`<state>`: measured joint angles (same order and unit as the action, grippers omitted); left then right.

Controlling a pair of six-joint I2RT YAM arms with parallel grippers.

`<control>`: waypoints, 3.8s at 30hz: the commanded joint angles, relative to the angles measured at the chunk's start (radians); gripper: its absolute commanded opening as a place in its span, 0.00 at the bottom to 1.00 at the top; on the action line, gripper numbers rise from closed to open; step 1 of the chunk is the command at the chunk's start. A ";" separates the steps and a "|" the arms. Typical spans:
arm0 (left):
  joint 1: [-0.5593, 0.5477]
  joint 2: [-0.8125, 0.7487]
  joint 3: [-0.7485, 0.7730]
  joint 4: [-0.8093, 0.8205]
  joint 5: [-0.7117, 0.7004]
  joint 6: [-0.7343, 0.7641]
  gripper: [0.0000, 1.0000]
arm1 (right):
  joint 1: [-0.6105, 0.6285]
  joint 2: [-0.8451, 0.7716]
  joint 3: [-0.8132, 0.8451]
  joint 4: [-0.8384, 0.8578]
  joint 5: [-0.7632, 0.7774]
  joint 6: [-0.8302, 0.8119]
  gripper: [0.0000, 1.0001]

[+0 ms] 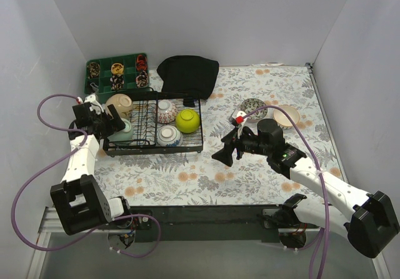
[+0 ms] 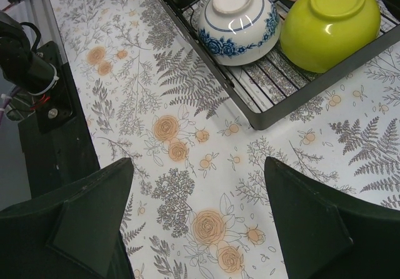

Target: Unload the bowls from the dish rack

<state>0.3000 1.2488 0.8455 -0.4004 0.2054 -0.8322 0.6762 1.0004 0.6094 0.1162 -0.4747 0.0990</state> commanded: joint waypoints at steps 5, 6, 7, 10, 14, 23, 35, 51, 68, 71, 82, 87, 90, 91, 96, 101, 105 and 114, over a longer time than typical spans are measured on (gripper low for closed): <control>0.002 -0.106 -0.013 -0.011 0.107 -0.028 0.67 | 0.006 -0.002 0.010 0.050 -0.010 -0.004 0.93; -0.004 -0.112 -0.013 -0.011 0.111 -0.030 0.64 | 0.006 -0.003 0.012 0.050 -0.010 -0.004 0.93; -0.010 -0.118 -0.013 -0.015 0.111 -0.031 0.63 | 0.006 -0.002 0.012 0.048 -0.010 -0.004 0.93; -0.042 -0.134 -0.010 -0.018 0.112 -0.036 0.60 | 0.006 0.001 0.015 0.043 -0.008 -0.001 0.93; -0.100 -0.134 0.007 -0.026 0.091 -0.036 0.55 | 0.006 0.001 0.018 0.036 -0.004 0.004 0.93; -0.357 -0.161 0.096 -0.003 -0.115 0.050 0.50 | 0.006 -0.014 0.044 -0.010 0.018 0.005 0.93; -0.562 -0.247 0.086 0.104 -0.077 0.350 0.43 | 0.005 -0.028 0.090 -0.095 0.056 -0.004 0.93; -0.941 -0.296 -0.062 0.327 -0.037 0.725 0.42 | -0.053 0.095 0.360 -0.265 -0.159 -0.238 0.95; -1.157 -0.420 -0.223 0.443 -0.044 0.792 0.42 | -0.090 0.469 0.708 -0.555 -0.539 -0.461 0.96; -1.162 -0.422 -0.238 0.465 -0.032 0.788 0.42 | -0.079 0.518 0.730 -0.602 -0.593 -0.479 0.95; -1.165 -0.407 -0.255 0.491 -0.021 0.768 0.42 | -0.023 0.627 0.736 -0.710 -0.666 -0.550 0.69; -1.165 -0.396 -0.266 0.503 -0.021 0.749 0.48 | -0.023 0.624 0.734 -0.717 -0.671 -0.550 0.18; -1.165 -0.391 -0.273 0.514 -0.041 0.752 0.58 | -0.021 0.610 0.724 -0.716 -0.645 -0.545 0.01; -1.165 -0.391 -0.276 0.517 -0.044 0.752 0.60 | -0.021 0.604 0.721 -0.716 -0.637 -0.544 0.01; -1.165 -0.407 -0.293 0.555 -0.080 0.743 0.81 | -0.023 0.566 0.707 -0.713 -0.526 -0.525 0.01; -1.162 -0.431 -0.324 0.617 -0.142 0.717 0.98 | -0.035 0.517 0.698 -0.708 -0.340 -0.473 0.01; -1.164 -0.420 -0.315 0.633 -0.192 0.670 0.98 | -0.044 0.480 0.681 -0.690 -0.071 -0.411 0.01; -1.079 -0.391 -0.247 0.657 -0.333 0.447 0.98 | -0.046 0.409 0.523 -0.546 0.644 -0.234 0.01</control>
<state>-0.8253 0.8482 0.5388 0.2245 -0.0391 -0.2512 0.6357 1.4662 1.1965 -0.5591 -0.2379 -0.2375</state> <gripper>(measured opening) 0.982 0.200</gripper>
